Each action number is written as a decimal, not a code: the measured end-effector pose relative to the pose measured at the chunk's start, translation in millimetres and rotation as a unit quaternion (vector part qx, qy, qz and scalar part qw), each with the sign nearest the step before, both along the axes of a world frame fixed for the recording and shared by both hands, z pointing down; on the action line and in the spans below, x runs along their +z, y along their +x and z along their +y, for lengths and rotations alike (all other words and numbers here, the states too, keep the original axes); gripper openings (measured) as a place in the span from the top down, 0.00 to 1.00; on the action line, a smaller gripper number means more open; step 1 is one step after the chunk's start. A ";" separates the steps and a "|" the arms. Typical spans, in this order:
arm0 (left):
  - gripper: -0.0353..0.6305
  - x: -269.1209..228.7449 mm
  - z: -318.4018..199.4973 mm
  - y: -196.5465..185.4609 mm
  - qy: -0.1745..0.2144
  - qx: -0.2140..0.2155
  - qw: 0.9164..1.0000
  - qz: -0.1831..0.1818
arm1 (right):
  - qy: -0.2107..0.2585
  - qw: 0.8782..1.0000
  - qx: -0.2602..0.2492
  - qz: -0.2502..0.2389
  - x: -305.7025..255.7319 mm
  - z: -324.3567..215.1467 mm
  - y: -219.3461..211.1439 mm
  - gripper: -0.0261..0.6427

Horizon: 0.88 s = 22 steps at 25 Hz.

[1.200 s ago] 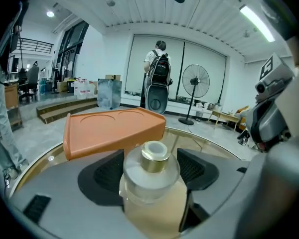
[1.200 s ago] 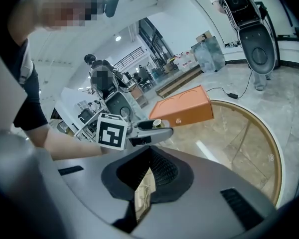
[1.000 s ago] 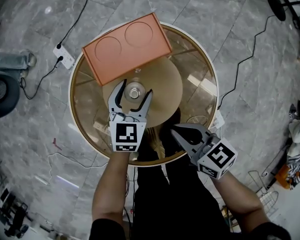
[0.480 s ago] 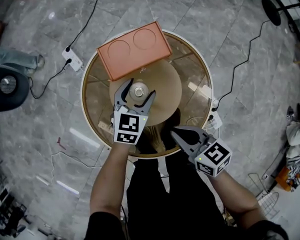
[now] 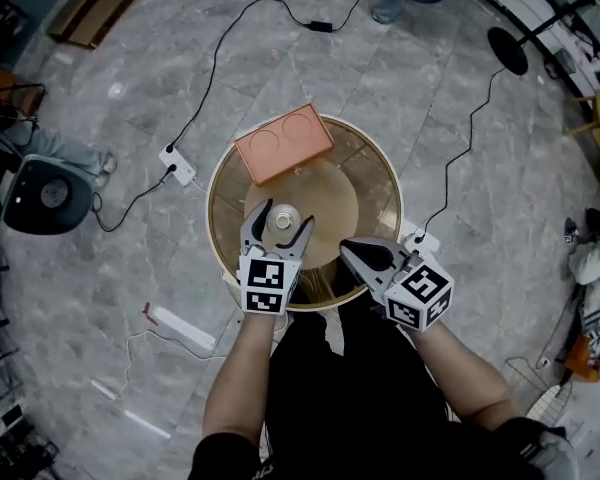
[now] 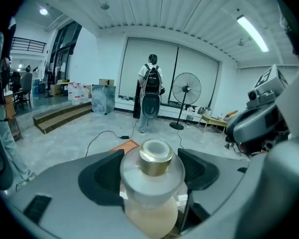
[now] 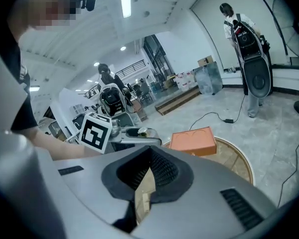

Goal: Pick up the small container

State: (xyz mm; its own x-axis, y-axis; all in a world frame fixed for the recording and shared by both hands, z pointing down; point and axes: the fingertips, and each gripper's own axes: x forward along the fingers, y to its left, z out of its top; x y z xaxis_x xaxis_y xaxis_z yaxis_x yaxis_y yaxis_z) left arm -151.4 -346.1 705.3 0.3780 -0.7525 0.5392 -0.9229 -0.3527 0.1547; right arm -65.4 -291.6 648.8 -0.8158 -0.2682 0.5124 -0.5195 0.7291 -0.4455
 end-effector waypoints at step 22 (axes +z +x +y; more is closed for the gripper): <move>0.43 -239.5 124.4 -2.9 0.031 0.002 0.999 -0.006 | 0.074 0.996 0.035 -0.040 -189.9 90.0 18.9 0.94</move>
State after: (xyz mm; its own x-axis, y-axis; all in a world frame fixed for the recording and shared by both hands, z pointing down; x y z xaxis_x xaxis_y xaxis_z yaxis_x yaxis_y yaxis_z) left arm -154.3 -221.7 465.8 0.3755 -0.7833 0.4954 -0.9229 -0.3653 0.1220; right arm -46.5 -201.5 458.9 -0.8288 -0.3937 0.3977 -0.5389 0.7532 -0.3773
